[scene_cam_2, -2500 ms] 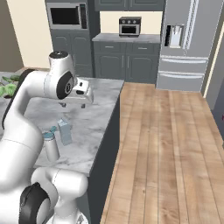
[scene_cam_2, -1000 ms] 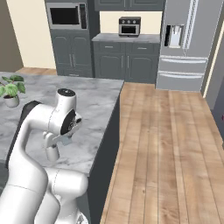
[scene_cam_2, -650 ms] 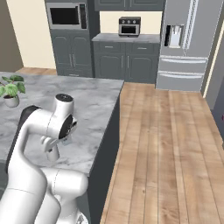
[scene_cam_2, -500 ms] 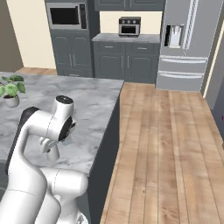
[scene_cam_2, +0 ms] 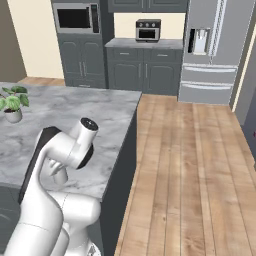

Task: Pick the milk, water bottle from the counter and place them in the open cabinet.

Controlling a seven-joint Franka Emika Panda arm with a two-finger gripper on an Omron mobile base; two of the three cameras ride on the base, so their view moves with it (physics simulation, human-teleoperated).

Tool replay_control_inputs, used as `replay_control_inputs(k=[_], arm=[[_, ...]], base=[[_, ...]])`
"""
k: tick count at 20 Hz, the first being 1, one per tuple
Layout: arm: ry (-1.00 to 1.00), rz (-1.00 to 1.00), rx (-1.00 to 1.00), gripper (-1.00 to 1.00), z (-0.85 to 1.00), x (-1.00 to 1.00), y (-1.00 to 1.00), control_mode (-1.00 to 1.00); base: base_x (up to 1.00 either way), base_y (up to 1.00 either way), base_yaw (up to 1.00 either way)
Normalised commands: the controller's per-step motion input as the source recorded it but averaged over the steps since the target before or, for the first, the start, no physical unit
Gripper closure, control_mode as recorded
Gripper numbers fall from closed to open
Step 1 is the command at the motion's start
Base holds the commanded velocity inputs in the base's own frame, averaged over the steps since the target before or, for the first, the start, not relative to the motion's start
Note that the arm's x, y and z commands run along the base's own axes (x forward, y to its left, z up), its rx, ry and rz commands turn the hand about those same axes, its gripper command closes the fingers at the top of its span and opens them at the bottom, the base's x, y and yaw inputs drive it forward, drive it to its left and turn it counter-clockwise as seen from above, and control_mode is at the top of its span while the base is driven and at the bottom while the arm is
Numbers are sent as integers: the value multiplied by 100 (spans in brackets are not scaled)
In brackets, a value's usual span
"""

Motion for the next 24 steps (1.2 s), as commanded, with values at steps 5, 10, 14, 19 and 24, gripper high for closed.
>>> replay_control_inputs(k=[5, 10, 14, 19, 24], arm=[[-2, 0, 18, -100, -5, 0, 0, -100], [-12, 0, 3, -100, -3, 0, 5, -100], [-14, 0, 3, -100, 0, 0, 4, -100], [-11, 0, 9, -100, 0, 0, 0, -100], [0, 0, 17, -100, 0, 0, 0, -100]], base=[[0, 0, 0], [0, 0, 0], [0, 0, 0], [0, 0, 0], [0, 0, 0]])
